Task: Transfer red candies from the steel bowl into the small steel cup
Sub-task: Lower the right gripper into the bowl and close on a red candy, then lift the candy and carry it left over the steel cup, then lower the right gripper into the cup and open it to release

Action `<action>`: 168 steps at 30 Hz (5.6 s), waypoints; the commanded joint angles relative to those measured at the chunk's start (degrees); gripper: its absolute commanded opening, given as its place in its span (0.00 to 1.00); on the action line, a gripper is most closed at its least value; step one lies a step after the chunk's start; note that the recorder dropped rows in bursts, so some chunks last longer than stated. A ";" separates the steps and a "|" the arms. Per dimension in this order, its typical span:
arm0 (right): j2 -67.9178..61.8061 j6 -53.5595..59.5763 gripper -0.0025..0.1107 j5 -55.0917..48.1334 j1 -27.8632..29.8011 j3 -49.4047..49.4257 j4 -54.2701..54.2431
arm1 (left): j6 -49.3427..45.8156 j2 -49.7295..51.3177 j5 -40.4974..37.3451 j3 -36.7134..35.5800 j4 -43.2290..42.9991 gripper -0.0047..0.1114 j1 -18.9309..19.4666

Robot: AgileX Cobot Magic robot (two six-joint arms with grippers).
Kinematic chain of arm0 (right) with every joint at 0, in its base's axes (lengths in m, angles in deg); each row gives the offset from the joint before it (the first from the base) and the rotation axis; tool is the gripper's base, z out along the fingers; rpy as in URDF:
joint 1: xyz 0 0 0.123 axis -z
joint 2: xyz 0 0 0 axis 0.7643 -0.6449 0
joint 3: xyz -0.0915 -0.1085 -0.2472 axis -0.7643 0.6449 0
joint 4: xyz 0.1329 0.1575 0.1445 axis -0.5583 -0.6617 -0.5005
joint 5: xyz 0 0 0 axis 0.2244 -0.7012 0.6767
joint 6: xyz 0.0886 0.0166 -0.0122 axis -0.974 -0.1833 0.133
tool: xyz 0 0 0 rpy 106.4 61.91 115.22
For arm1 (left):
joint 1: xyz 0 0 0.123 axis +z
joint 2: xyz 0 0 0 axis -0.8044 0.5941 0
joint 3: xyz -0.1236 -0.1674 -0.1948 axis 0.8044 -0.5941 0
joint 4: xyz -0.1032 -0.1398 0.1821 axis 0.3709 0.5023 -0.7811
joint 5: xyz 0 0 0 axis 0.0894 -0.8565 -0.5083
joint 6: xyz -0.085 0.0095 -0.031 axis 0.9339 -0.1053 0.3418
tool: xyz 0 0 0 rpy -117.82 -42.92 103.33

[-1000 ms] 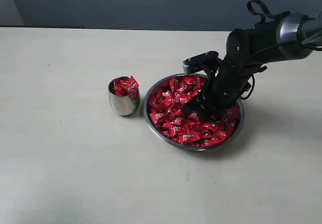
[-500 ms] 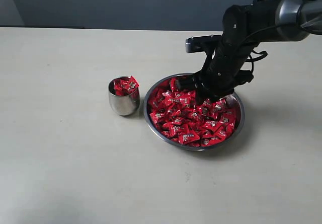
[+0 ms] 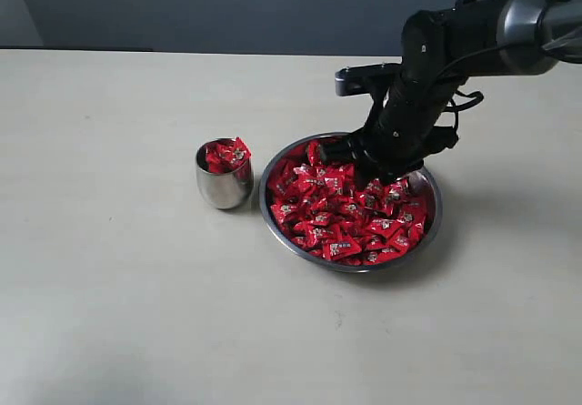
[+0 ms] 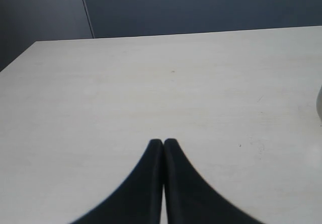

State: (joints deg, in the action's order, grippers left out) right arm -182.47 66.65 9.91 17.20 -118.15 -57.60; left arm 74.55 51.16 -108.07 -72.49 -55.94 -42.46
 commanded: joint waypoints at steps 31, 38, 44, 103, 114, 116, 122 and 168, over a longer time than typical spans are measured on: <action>-5.14 0.49 0.08 0.61 -1.13 -0.36 6.18 | 0.08 -0.27 0.45 -0.26 -0.11 0.04 -0.38; -5.02 0.49 0.01 0.61 -1.13 -0.44 6.18 | 0.08 -0.27 0.45 -0.26 -0.11 0.04 -0.38; -2.80 0.49 0.01 0.61 -1.13 -0.44 7.04 | 0.08 -0.27 0.45 -0.26 -0.11 0.04 -0.38; -9.30 11.49 0.01 -7.90 -14.78 -31.48 -7.65 | 0.08 -0.27 0.45 -0.26 -0.11 0.04 -0.38; -10.55 11.49 0.01 -8.81 -14.78 -31.48 -7.90 | 0.08 -0.27 0.45 -0.26 -0.11 0.04 -0.38; -10.86 11.49 0.01 -8.94 -14.78 -31.48 -7.90 | 0.08 -0.27 0.45 -0.26 -0.11 0.04 -0.38; -13.67 11.49 0.01 -10.02 -14.78 -31.48 -9.53 | 0.08 -0.27 0.45 -0.26 -0.11 0.04 -0.38; -14.82 11.49 0.26 -10.26 -14.78 -33.01 -9.72 | 0.08 -0.27 0.45 -0.26 -0.11 0.04 -0.38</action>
State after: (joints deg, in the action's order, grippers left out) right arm -197.58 77.88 -0.13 2.38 -150.82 -67.63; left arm 74.55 51.16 -108.07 -72.49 -55.94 -42.46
